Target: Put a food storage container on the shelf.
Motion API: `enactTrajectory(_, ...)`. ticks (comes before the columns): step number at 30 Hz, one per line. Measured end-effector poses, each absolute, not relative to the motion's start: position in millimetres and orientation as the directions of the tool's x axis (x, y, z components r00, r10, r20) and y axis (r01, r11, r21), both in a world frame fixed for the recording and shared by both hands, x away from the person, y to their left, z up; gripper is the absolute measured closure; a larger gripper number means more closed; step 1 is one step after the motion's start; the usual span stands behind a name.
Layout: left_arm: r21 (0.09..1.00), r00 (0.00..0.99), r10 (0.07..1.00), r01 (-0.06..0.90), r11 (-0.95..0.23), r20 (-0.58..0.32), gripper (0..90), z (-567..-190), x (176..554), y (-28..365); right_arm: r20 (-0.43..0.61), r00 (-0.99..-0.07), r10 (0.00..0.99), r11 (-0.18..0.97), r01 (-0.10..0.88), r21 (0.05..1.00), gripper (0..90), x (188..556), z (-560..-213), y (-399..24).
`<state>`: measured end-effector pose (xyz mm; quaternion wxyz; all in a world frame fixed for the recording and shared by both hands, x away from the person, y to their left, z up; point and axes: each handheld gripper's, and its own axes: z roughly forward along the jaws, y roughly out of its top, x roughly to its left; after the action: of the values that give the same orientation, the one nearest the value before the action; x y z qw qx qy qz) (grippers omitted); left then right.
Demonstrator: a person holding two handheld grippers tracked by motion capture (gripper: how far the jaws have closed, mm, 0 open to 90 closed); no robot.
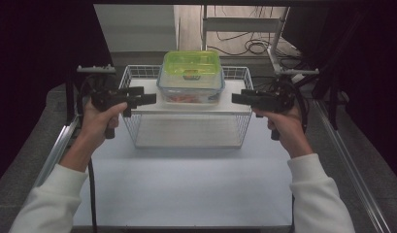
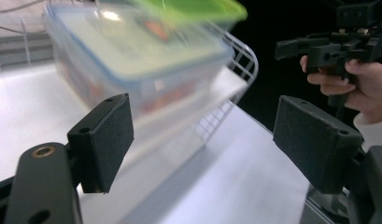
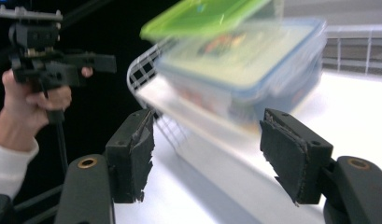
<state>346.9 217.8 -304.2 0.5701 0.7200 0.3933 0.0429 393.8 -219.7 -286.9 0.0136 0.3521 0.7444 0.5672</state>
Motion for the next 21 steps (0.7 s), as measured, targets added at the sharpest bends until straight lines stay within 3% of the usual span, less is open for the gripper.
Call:
enactTrajectory(6,0.844,0.699,0.609,0.529,-0.087,-0.375,20.1,-346,308,222,0.351,-0.774,0.527,0.171,0.501,0.848,34.5,359,-316,-228)
enactTrajectory(10,0.823,0.692,0.623,0.552,-0.133,-0.364,20.2,-381,284,221,0.311,-0.772,0.554,0.253,0.512,0.821,34.2,336,-354,-235)
enactTrajectory(21,0.754,0.662,0.667,0.617,-0.225,-0.343,20.6,-459,246,207,0.369,-0.734,0.570,0.311,0.609,0.729,33.9,300,-441,-253)
